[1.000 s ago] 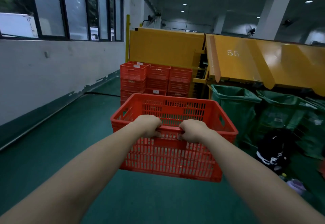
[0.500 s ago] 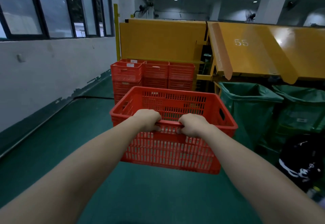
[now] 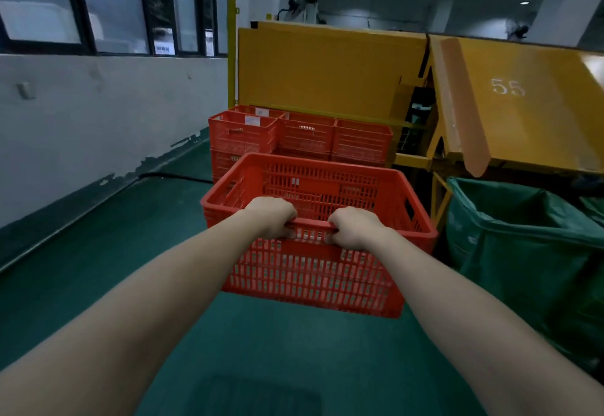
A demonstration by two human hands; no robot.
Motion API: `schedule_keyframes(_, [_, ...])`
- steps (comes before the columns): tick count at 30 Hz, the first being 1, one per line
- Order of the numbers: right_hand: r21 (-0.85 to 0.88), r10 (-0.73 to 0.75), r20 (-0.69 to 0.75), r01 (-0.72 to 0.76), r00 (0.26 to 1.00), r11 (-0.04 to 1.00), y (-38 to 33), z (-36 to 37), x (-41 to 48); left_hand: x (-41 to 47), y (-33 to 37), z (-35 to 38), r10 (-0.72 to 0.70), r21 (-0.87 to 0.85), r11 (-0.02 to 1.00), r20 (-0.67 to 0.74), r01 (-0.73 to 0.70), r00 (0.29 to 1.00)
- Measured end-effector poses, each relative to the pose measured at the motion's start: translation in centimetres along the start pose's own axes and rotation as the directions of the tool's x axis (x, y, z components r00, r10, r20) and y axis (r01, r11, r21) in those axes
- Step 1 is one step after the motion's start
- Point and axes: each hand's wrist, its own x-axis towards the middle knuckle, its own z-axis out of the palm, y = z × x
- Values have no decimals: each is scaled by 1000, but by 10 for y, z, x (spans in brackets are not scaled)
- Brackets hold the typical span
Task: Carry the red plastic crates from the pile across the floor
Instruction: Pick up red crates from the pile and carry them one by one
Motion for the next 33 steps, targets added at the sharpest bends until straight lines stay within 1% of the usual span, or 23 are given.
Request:
schedule_keyframes(6, [7, -13, 39, 13, 999, 1000, 39, 6, 124, 111, -56, 21, -3, -24, 1000, 16, 3, 1000])
schedule_keyframes(18, [38, 53, 61, -56, 997, 998, 94, 7, 408, 359, -218, 52, 60, -24, 998, 55, -58, 997])
schedule_keyframes(27, [55, 60, 103, -66, 993, 996, 140, 22, 581, 516, -304, 86, 92, -39, 995, 77, -89, 993])
schedule_keyframes(33, [57, 57, 132, -65, 990, 996, 197, 39, 721, 655, -358, 115, 93, -50, 995, 113, -88, 989])
